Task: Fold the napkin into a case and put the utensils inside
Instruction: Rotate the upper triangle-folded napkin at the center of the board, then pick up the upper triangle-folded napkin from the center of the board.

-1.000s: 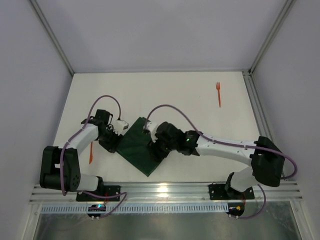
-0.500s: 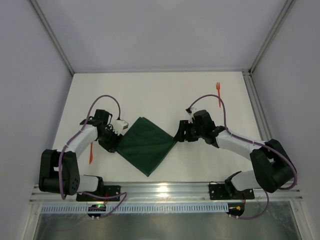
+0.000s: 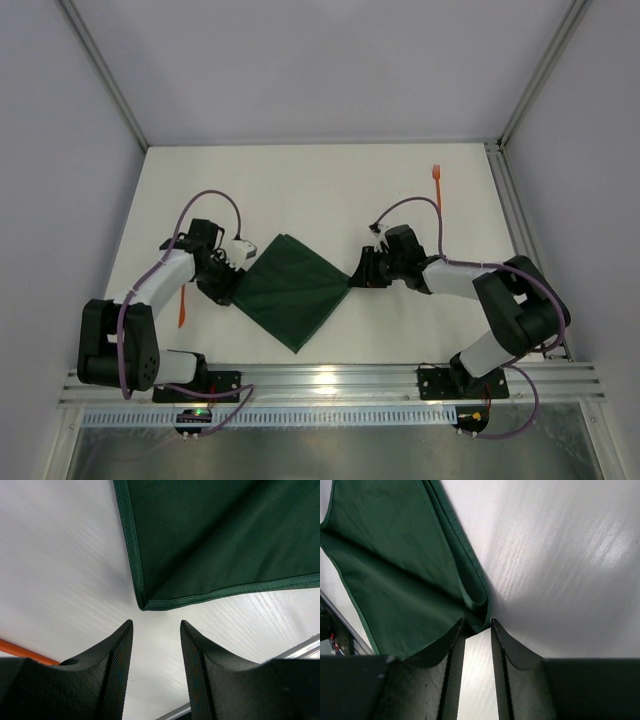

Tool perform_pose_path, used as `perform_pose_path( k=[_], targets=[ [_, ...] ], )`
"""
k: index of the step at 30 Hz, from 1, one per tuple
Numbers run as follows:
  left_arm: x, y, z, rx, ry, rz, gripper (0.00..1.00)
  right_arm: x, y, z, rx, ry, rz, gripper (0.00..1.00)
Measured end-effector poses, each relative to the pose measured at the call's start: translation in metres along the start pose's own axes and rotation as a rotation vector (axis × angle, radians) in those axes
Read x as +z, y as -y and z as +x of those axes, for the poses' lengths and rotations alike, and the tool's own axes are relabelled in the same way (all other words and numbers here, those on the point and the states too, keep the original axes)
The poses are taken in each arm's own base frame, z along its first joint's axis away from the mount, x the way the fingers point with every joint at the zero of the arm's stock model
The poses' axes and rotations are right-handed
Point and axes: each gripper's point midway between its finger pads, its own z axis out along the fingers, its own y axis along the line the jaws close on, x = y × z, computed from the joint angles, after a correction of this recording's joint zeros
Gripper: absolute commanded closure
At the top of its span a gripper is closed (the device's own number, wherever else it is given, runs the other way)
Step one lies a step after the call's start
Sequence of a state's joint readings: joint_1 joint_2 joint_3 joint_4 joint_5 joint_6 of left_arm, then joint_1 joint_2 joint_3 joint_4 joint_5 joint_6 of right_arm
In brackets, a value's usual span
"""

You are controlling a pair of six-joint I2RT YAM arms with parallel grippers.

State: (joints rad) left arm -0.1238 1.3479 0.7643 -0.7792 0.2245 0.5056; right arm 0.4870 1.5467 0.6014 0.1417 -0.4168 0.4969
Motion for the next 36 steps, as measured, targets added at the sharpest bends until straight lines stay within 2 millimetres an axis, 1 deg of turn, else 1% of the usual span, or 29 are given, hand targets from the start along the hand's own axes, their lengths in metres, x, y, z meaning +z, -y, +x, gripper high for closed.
perform_pose_path(
  k=[6, 8, 12, 16, 20, 23, 25, 26, 27, 30, 31, 32, 33, 34, 36],
  targets=[
    [0.000, 0.002, 0.001, 0.000, -0.002, 0.011, 0.54, 0.005, 0.001, 0.004, 0.011, -0.018, -0.012, 0.84],
    [0.000, 0.004, 0.002, 0.001, -0.005, 0.018, 0.55, 0.006, 0.002, 0.004, 0.013, -0.022, -0.014, 0.87],
    [-0.004, 0.007, -0.001, 0.009, 0.008, 0.035, 0.55, 0.013, 0.003, -0.005, 0.020, -0.025, -0.013, 0.92],
    [-0.015, 0.016, -0.011, 0.044, 0.076, 0.064, 0.53, 0.026, 0.004, -0.033, 0.019, -0.009, -0.006, 0.94],
    [-0.031, 0.023, -0.025, 0.103, 0.164, 0.074, 0.50, 0.041, 0.000, -0.070, -0.002, 0.018, -0.010, 0.94],
    [-0.037, 0.026, -0.037, 0.154, 0.197, 0.067, 0.48, 0.053, -0.005, -0.100, -0.025, 0.038, -0.016, 0.94],
    [-0.035, 0.032, -0.045, 0.208, 0.205, 0.059, 0.45, 0.061, -0.009, -0.114, -0.037, 0.045, -0.024, 0.89],
    [-0.033, 0.038, -0.051, 0.256, 0.206, 0.055, 0.42, 0.064, -0.010, -0.120, -0.041, 0.046, -0.029, 0.86],
    [-0.031, 0.045, -0.058, 0.308, 0.214, 0.050, 0.40, 0.066, -0.011, -0.123, -0.043, 0.042, -0.030, 0.77],
    [-0.023, 0.070, -0.077, 0.493, 0.231, 0.031, 0.35, 0.068, -0.011, -0.122, -0.048, 0.024, -0.032, 0.66],
    [-0.018, 0.080, -0.081, 0.560, 0.234, 0.027, 0.33, 0.068, -0.010, -0.119, -0.046, 0.013, -0.032, 0.61],
    [-0.014, 0.088, -0.083, 0.620, 0.231, 0.025, 0.29, 0.068, -0.010, -0.117, -0.043, 0.005, -0.032, 0.59],
    [-0.009, 0.094, -0.083, 0.661, 0.224, 0.023, 0.28, 0.067, -0.009, -0.115, -0.042, -0.003, -0.030, 0.57],
    [0.000, 0.103, -0.082, 0.729, 0.209, 0.019, 0.28, 0.067, -0.008, -0.113, -0.041, -0.010, -0.026, 0.55],
    [0.016, 0.114, -0.074, 0.821, 0.166, 0.020, 0.26, 0.064, -0.008, -0.109, -0.042, -0.017, -0.022, 0.54]
  ],
)
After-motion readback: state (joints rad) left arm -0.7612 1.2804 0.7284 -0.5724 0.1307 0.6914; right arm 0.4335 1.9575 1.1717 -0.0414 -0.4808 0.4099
